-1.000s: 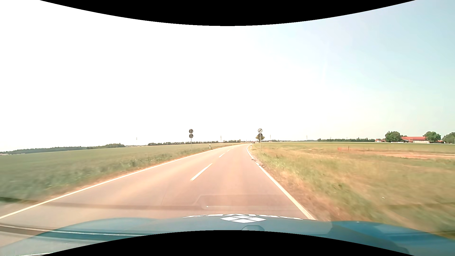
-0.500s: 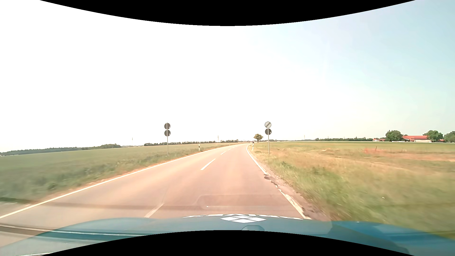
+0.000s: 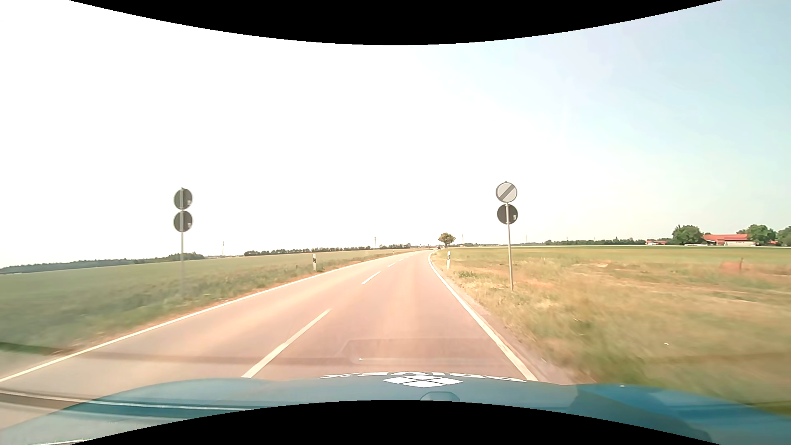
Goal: Follow the waypoints while adhering to traffic rules and regulations
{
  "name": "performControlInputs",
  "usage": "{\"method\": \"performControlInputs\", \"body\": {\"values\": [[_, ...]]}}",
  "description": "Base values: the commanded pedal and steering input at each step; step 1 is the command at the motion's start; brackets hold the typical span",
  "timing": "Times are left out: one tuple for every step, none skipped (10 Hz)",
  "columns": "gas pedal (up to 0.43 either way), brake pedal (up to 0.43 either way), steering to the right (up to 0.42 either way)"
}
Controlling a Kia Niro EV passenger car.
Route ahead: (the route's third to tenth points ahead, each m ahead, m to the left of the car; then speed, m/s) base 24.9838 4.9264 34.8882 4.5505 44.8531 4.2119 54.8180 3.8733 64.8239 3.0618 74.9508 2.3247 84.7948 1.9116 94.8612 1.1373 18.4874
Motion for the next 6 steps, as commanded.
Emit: {"method": "performControlInputs", "body": {"values": [[0.197,0.000,0.001],[0.197,0.000,0.002],[0.197,0.000,0.002],[0.197,0.000,0.002],[0.197,0.000,0.002],[0.197,0.000,0.002]]}}
